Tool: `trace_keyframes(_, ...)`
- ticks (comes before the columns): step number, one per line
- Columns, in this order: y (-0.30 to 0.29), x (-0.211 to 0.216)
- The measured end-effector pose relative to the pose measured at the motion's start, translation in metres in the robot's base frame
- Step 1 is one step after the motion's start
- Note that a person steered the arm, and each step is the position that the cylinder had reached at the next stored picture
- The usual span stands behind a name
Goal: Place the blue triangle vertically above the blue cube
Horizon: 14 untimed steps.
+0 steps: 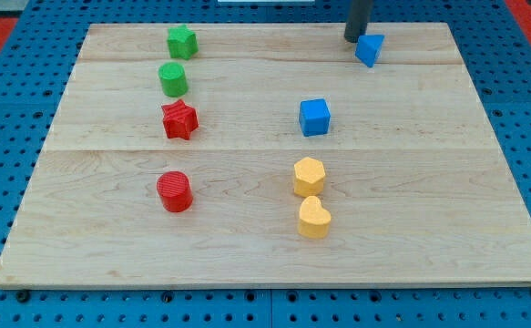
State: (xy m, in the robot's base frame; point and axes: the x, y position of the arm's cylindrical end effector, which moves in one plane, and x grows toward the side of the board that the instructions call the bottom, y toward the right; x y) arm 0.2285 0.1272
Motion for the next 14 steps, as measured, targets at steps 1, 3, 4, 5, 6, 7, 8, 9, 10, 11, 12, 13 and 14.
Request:
trace_keyframes(1, 0.023, 0.006)
trace_keyframes(3, 0.116, -0.004)
trace_keyframes(4, 0.146, 0.001)
trace_keyframes(5, 0.137, 0.002)
trace_keyframes(6, 0.096, 0.007)
trace_keyframes(7, 0.074, 0.026)
trace_keyframes(8, 0.074, 0.027)
trace_keyframes(9, 0.072, 0.04)
trace_keyframes(10, 0.07, 0.041)
trace_keyframes(11, 0.059, 0.041)
trace_keyframes(12, 0.02, 0.04)
trace_keyframes(13, -0.014, 0.04)
trace_keyframes(14, -0.036, 0.04)
